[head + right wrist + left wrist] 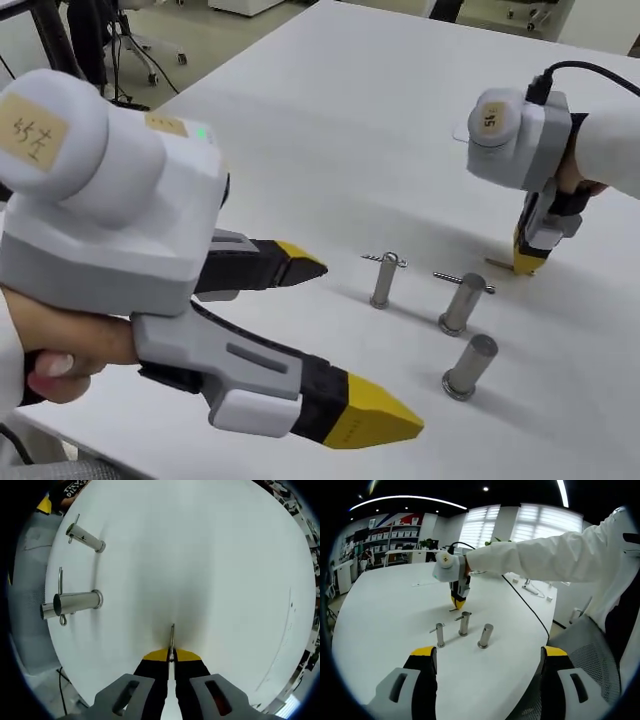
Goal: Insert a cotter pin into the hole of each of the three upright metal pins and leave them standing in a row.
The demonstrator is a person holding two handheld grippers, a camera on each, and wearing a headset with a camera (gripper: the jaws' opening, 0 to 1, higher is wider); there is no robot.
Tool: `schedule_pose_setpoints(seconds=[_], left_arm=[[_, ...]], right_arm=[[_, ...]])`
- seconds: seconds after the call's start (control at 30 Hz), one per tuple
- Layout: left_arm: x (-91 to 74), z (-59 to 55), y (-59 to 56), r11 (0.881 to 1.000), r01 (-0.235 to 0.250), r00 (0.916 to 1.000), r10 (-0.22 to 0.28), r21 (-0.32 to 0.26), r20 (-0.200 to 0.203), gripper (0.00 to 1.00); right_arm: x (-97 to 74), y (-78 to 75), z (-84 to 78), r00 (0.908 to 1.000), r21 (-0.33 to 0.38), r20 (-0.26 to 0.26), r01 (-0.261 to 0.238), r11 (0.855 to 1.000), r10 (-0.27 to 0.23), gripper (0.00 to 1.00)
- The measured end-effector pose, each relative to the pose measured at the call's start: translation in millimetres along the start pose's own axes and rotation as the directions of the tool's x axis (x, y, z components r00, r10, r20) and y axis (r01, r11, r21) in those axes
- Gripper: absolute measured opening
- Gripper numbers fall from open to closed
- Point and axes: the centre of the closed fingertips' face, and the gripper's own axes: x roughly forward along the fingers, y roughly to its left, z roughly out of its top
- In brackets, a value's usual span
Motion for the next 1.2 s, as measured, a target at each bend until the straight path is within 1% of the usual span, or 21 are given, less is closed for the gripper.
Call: schedule_pose_setpoints(seconds=[0.13, 0.4, 0.47, 0.6, 0.67, 0.73, 0.77, 0.8, 0.83, 0.9, 0.97, 1.0, 1.07, 1.13, 1.17, 1.2], left_arm=[[0.3, -1.9, -1.3, 1.0, 0.001, 1.0, -0.001, 0.001, -0.005, 0.84], [0.1, -4.6, -3.8, 1.0, 0.0, 0.9999, 0.0, 0.001, -0.011, 0.86], [0.0, -5.4, -4.5, 1.0, -0.001, 0.9999, 0.0, -0.003, -0.014, 0.87], [0.6, -6.6, -6.2, 1.0, 0.0, 0.9999, 0.0, -0.001, -0.016, 0.9], [1.0, -7.2, -7.2, 1.0, 0.004, 0.9998, -0.004, 0.001, -0.018, 0.9], [1.6, -8.2, -8.8, 1.0, 0.008, 0.9997, -0.008, 0.002, -0.025, 0.9], [1.7, -8.8, -9.3, 1.0, 0.01, 0.9995, -0.01, 0.001, -0.029, 0.9], [1.9, -9.4, -10.1, 1.0, 0.014, 0.9994, -0.014, -0.002, -0.033, 0.89], [2.2, -9.4, -10.1, 1.0, 0.013, 0.9994, -0.013, 0.0, -0.033, 0.88], [3.3, -11.4, -8.3, 1.0, 0.005, 0.999, -0.004, 0.005, -0.045, 0.86], [4.5, -12.7, -6.4, 1.0, 0.0, 0.9986, 0.0, 0.005, -0.052, 0.86], [4.9, -12.9, -5.7, 1.0, -0.002, 0.9986, 0.002, 0.003, -0.054, 0.86], [5.5, -12.2, -4.5, 1.0, -0.006, 0.9987, 0.006, 0.0, -0.051, 0.86], [5.8, -10.7, -3.7, 1.0, -0.009, 0.9988, 0.009, -0.003, -0.048, 0.84], [6.0, -9.8, -3.1, 1.0, -0.011, 0.9989, 0.011, -0.005, -0.046, 0.84], [6.2, -8.7, -1.8, 1.0, -0.016, 0.9989, 0.016, -0.01, -0.044, 0.84]], right_arm=[[-0.2, -0.3, -0.5, 0.9999, 0.013, 0.009, -0.005, 1.0, 0.005, 0.0], [-1.5, 1.6, -1.3, 0.9991, 0.051, 0.042, 0.004, 0.999, -0.006, 0.0], [-2.2, 2.6, -1.6, 0.9981, 0.074, 0.061, -0.003, 0.997, -0.001, 0.0], [-3.0, 3.6, -2.5, 0.9948, 0.095, 0.101, -0.008, 0.995, -0.002, 0.0], [-3.2, 4.1, -3.1, 0.992, 0.092, 0.126, -0.005, 0.996, -0.007, 0.0], [-3.4, 7.1, -6.4, 0.9905, 0.09, 0.138, -0.01, 0.996, -0.002, 0.0], [-4.1, 7.0, -7.9, 0.9898, 0.097, 0.142, -0.005, 0.995, -0.009, 0.0], [-5.6, 6.0, -9.9, 0.9877, 0.113, 0.155, 0.007, 0.994, -0.024, 0.0], [-7.2, 6.0, -11.4, 0.9865, 0.114, 0.161, 0.011, 0.993, -0.029, 0.0], [-12.5, 4.8, -14.7, 0.9821, 0.123, 0.182, 0.026, 0.992, -0.048, 0.0], [-19.3, 4.7, -16.5, 0.9754, 0.134, 0.209, 0.042, 0.99, -0.069, 0.0], [-23.6, 5.0, -17.4, 0.9711, 0.135, 0.222, 0.058, 0.989, -0.088, 0.0], [-29.0, 5.8, -19.0, 0.9655, 0.135, 0.236, 0.08, 0.988, -0.111, 0.0], [-35.7, 6.4, -18.8, 0.9538, 0.134, 0.264, 0.111, 0.985, -0.143, 0.0], [-38.3, 7.9, -18.8, 0.95, 0.135, 0.273, 0.118, 0.984, -0.151, 0.0], [-42.1, 11.3, -18.4, 0.9424, 0.139, 0.291, 0.129, 0.982, -0.166, 0.0]])
